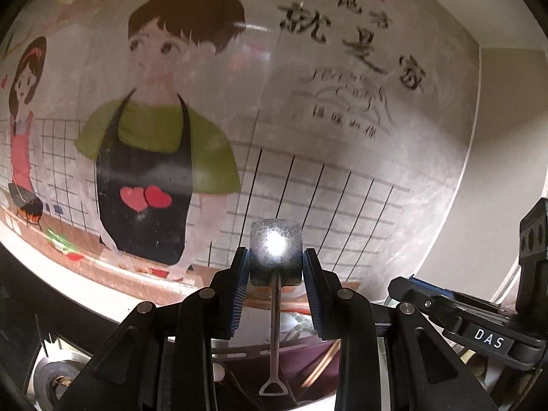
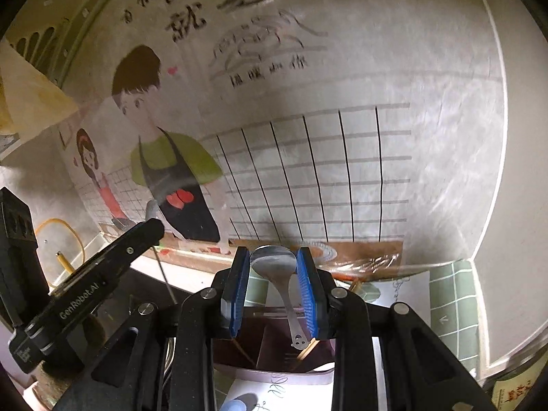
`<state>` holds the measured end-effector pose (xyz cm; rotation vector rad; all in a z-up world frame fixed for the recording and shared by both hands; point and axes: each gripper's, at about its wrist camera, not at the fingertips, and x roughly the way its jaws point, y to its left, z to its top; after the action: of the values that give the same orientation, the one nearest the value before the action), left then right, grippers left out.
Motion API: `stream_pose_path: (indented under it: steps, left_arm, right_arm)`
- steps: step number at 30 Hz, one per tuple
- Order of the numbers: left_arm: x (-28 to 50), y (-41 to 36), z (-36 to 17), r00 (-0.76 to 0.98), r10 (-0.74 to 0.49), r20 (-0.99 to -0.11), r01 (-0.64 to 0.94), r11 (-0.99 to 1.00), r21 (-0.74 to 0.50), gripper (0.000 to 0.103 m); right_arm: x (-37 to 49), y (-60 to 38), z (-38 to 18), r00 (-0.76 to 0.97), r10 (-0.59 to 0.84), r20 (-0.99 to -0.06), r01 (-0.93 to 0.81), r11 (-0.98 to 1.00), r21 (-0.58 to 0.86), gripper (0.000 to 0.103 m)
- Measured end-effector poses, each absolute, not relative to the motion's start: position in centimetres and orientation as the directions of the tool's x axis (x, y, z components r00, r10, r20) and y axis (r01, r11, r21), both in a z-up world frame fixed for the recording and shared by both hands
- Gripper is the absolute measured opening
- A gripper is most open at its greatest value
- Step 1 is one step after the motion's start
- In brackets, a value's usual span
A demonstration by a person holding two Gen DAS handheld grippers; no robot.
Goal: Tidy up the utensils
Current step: 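Lift the spatula and metal spoon over the caddy and open both tools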
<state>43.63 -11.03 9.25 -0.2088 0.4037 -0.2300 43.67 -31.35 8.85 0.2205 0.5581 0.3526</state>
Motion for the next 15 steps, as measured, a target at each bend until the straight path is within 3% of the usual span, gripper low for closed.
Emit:
stream_pose_path:
  steps: [10,13,15]
  left_arm:
    - [45.5,-11.6,6.0,0.887,-0.214,-0.410,0.134,0.967,-0.215,0.033]
    - [45.9,-11.8,4.6,0.860,-0.219,-0.461,0.132,0.968,-0.213,0.041]
    - [45.8,-11.5,3.9,0.843,-0.222,-0.490,0.128,0.968,-0.218,0.046]
  right_arm:
    - [45.8,-31.1,5.5,0.766,0.372,-0.525,-0.241,0.922,0.303,0.026]
    - [46.1,-31.3,4.4,0.739,0.375,-0.560,-0.230,0.921,0.315,0.028]
    - [46.0,-31.8,4.0,0.723,0.387,-0.572,-0.215,0.913,0.347,0.036]
